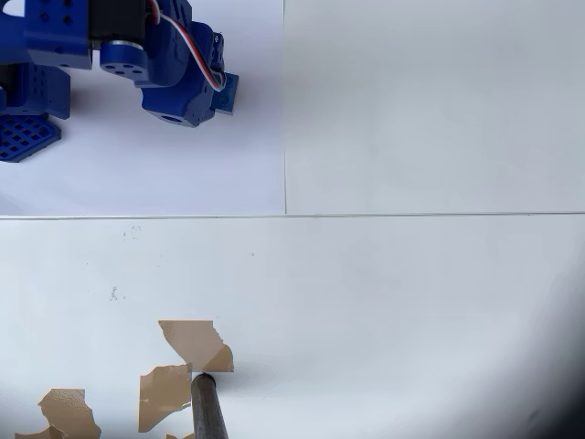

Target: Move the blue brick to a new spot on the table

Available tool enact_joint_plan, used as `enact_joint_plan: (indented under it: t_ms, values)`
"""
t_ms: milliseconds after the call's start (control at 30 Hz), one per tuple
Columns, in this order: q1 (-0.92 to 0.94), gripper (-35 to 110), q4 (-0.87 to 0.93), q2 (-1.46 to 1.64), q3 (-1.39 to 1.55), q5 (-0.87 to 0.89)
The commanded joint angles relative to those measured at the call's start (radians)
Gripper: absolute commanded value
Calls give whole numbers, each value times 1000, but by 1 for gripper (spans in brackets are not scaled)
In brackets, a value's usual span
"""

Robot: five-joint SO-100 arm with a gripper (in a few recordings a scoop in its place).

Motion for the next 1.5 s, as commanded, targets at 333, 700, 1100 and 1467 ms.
enact_joint_plan:
  t_ms: [333,700,1100,1467]
  values:
    - [-11,8,244,-540,-965,84]
    - [21,7,577,-1183,-1947,86]
    - [11,7,558,-1336,-2062,55]
    - [11,34,581,-1355,-2123,74]
